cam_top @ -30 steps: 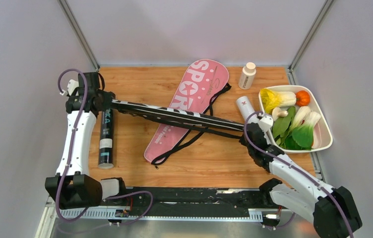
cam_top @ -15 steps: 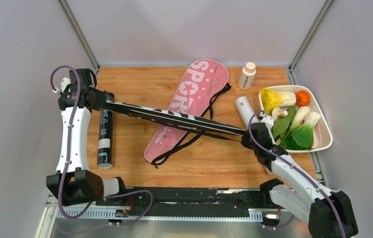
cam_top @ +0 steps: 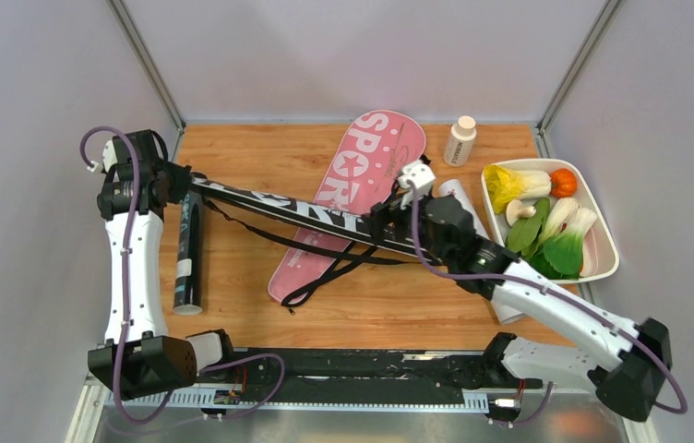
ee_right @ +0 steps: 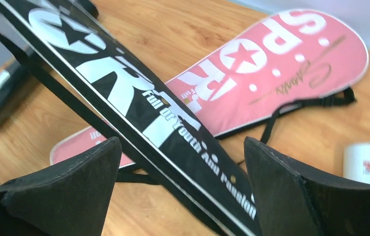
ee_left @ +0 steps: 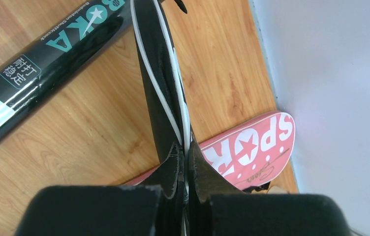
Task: Pack up the badminton gear
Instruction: Zip the racket bag at the center of the board.
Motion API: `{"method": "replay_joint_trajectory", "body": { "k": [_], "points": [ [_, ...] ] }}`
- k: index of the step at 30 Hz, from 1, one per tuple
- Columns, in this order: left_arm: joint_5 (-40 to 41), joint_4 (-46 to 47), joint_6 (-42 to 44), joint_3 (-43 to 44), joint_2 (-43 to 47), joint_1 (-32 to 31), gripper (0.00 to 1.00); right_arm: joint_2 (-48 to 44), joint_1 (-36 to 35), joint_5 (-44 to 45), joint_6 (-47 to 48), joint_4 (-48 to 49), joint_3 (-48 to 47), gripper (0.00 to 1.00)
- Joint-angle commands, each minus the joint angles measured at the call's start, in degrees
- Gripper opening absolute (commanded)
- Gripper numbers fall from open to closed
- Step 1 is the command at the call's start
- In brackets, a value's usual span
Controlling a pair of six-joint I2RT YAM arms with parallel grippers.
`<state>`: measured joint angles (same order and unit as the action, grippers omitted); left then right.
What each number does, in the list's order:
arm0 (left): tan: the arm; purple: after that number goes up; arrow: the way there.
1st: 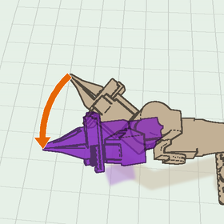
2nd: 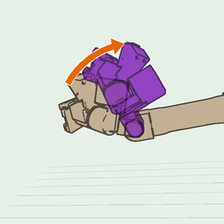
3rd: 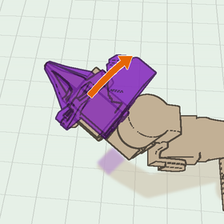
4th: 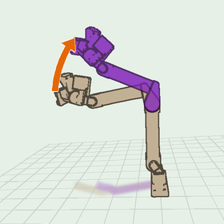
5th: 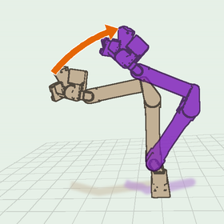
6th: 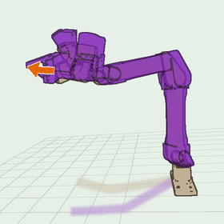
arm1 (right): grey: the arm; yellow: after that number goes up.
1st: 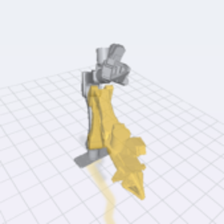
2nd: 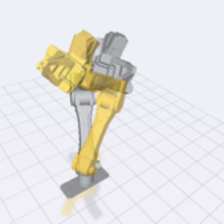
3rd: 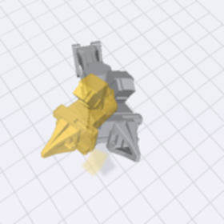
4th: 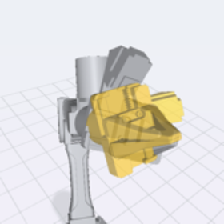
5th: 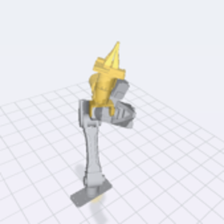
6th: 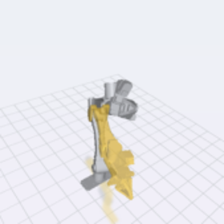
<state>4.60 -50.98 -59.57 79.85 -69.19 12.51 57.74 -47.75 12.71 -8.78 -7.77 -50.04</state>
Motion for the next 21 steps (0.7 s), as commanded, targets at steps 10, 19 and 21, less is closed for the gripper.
{"method": "replay_joint_trajectory", "body": {
  "k": [10, 19, 21],
  "points": [
    [-8.5, 7.0, 1.6, -5.3, 6.1, 0.1, 0.00, 32.8, -9.7, -8.5, 27.4, 10.1, -15.2, 0.97],
    [-17.5, 13.7, 7.2, -7.1, 5.8, 0.1, 0.16, 45.4, -11.2, 1.2, 24.3, 11.2, -26.3, 0.07],
    [-23.8, 16.3, 9.1, -6.6, 4.7, 0.2, 0.37, 45.5, -11.2, 0.9, 20.9, 9.8, -28.3, 0.00]
  ]
}}
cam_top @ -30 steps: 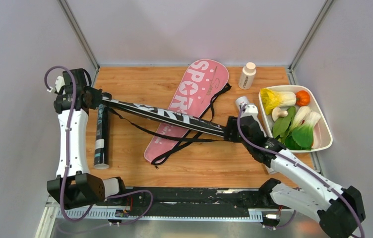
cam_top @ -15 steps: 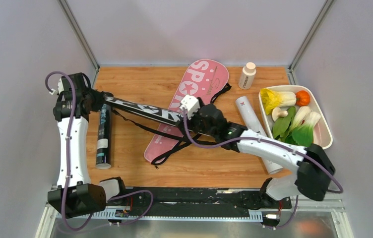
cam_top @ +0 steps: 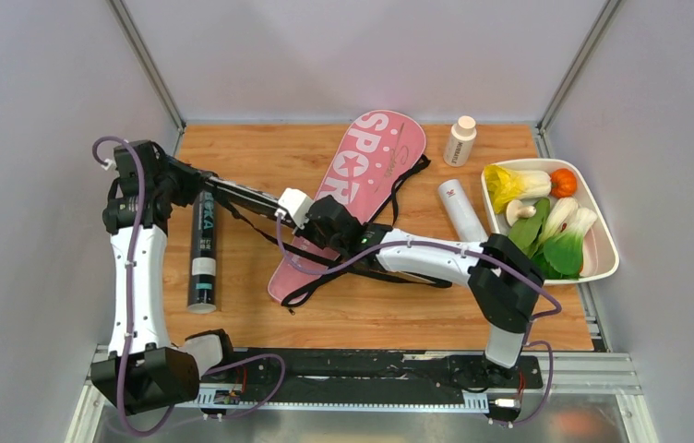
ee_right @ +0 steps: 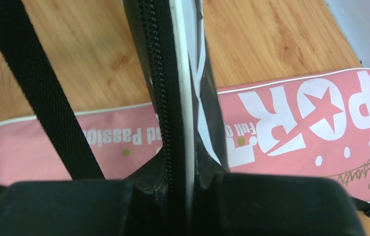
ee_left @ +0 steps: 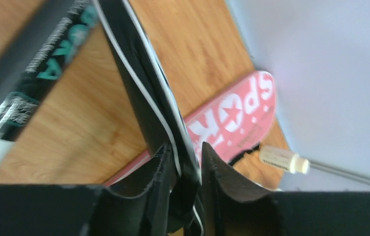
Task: Pack up the badminton gear
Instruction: Zip the racket bag at the center of the board, then place the racket bag at the center of the board.
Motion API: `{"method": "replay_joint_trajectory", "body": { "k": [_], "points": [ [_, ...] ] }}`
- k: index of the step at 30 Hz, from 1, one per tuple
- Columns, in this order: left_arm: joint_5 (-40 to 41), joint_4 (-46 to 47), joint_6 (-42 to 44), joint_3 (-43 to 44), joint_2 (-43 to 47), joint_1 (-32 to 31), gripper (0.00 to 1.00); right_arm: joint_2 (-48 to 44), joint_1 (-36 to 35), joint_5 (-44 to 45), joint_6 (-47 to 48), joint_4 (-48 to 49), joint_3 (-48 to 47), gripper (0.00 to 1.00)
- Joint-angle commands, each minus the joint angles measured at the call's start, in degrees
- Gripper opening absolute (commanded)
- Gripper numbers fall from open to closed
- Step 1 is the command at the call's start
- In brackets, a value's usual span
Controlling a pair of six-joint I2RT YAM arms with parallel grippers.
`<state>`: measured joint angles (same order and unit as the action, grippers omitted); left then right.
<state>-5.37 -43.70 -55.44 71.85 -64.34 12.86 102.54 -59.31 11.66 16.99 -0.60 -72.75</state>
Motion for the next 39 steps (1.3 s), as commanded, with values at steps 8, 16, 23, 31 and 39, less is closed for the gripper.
{"method": "replay_joint_trajectory", "body": {
  "k": [8, 16, 23, 31, 39],
  "points": [
    [-18.9, 11.6, 8.4, 5.9, 1.5, -0.2, 0.94, -2.4, 4.1, -2.7, -16.3, -6.1, -12.5, 0.00],
    [-27.8, 23.0, 5.3, 6.7, 6.5, -0.5, 1.00, -7.3, 15.7, -20.7, -39.2, -7.7, -13.4, 0.00],
    [-27.7, 26.4, 5.6, 0.4, 8.7, -0.7, 0.99, -10.9, 22.6, -29.0, -61.4, 15.1, -2.6, 0.00],
    [-26.5, 26.8, 7.5, -8.3, 7.4, -2.3, 0.99, -6.6, 24.2, -19.2, -77.0, 35.7, 6.8, 0.00],
    [-24.2, 30.0, 9.5, -19.9, 7.7, -9.3, 0.99, -1.0, 25.4, -10.7, -84.7, 46.8, 16.4, 0.06]
  ]
}}
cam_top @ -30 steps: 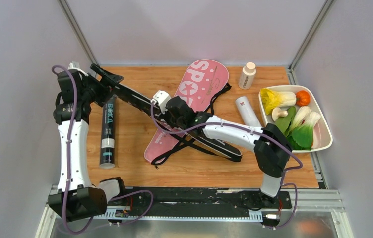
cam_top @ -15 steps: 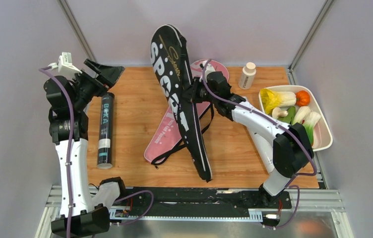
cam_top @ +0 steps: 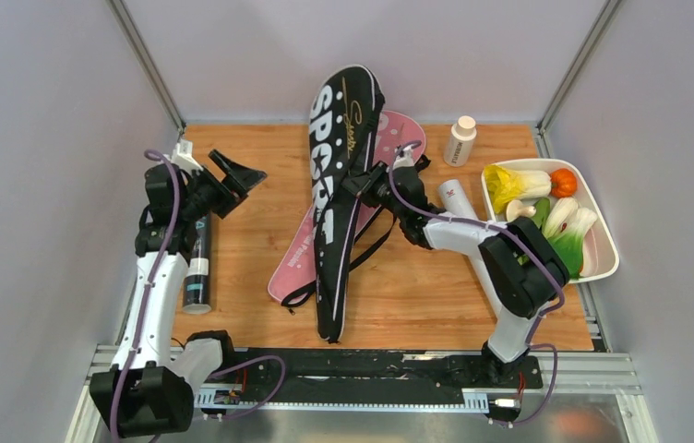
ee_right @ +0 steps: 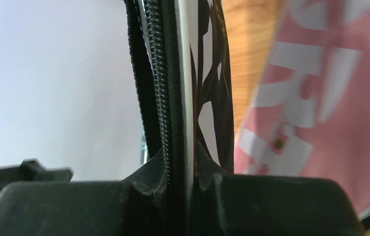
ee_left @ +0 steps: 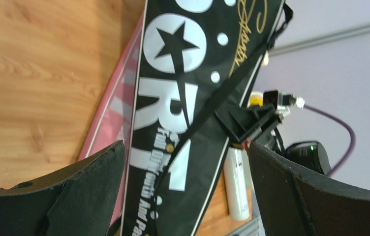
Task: Pack up the badminton gear
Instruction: Place the racket bag at the center of the board.
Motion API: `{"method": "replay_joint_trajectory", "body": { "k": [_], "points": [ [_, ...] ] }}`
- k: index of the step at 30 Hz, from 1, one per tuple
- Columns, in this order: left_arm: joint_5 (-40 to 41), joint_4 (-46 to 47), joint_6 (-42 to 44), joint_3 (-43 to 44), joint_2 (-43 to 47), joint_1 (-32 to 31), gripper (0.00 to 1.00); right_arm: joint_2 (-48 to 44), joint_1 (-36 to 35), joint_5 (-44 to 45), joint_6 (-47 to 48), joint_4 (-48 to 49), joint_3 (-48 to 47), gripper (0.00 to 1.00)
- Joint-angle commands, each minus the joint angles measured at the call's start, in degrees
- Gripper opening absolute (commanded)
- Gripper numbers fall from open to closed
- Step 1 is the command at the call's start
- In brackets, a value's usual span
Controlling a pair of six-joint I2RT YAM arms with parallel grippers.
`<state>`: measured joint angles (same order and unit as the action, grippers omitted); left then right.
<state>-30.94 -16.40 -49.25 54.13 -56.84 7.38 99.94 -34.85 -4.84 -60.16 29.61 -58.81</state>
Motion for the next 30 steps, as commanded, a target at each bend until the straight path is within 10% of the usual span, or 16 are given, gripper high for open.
{"method": "replay_joint_trajectory", "body": {
  "k": [1, 9, 22, 30],
  "points": [
    [1.6, 2.4, 3.9, -2.4, -0.2, -4.5, 0.99, 2.1, 1.2, 7.4, -7.8, 16.2, 3.0, 0.14],
    [0.9, -1.6, 14.0, -3.0, -2.3, -7.1, 0.99, -5.1, 2.1, 15.9, 1.0, -9.9, 1.0, 0.99],
    [-6.5, 1.3, 22.2, -2.0, 3.1, -10.2, 0.99, -22.0, 1.8, 14.7, 26.5, -49.2, -6.6, 1.00],
    [-8.0, -0.3, 22.6, -0.4, 7.7, -11.2, 0.99, -39.3, -0.1, 13.7, 29.3, -55.2, -5.1, 1.00]
  ]
}}
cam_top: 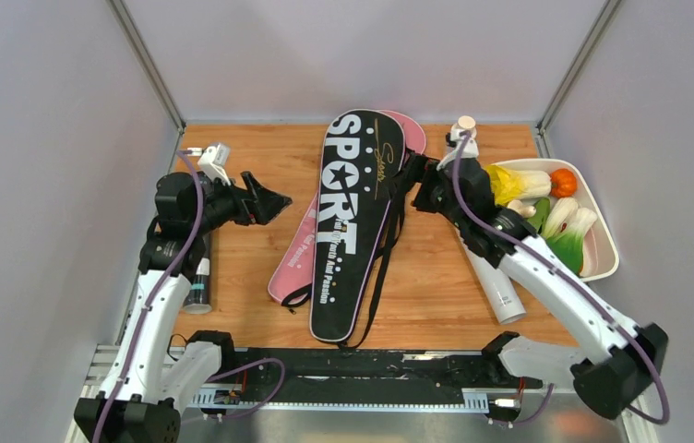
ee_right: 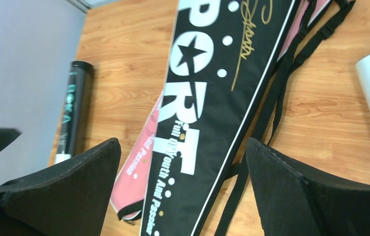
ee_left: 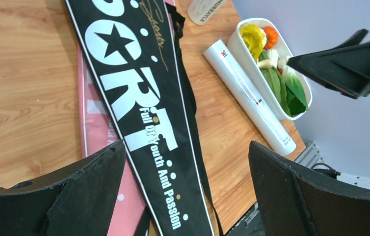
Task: Pack up the badminton gear
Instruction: Place the racket bag at the center of the board, then reset both arms
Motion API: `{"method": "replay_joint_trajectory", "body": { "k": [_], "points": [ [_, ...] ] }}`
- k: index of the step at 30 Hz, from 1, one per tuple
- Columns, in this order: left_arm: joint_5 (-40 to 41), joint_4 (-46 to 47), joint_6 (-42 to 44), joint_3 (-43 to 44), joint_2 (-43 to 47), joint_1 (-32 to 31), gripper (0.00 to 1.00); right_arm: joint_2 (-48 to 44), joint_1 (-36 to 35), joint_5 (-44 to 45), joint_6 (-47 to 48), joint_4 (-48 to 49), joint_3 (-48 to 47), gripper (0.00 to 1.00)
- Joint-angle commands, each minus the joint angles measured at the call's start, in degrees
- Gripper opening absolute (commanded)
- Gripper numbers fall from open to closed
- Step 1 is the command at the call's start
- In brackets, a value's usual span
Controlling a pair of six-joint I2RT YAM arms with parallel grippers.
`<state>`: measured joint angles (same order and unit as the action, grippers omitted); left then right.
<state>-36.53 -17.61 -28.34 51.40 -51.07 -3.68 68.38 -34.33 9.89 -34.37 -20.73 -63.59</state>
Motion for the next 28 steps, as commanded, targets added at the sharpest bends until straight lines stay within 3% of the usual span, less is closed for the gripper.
{"method": "replay_joint_trajectory", "body": {
  "k": [1, 12, 28],
  "points": [
    [-2.7, 1.0, 1.2, 1.9, 2.2, -0.1, 0.99, -8.8, -0.7, -1.4, 3.8, -6.0, -0.6, 1.00],
    [1.4, -1.5, 0.6, 0.0, 8.7, -0.2, 0.99, -19.3, -0.7, -3.0, 2.5, -7.9, 3.0, 1.00],
    [1.5, -1.8, -0.7, 0.3, 9.5, -0.2, 0.99, -22.7, -0.7, -3.9, 1.4, -7.6, 5.0, 1.00]
  ]
}}
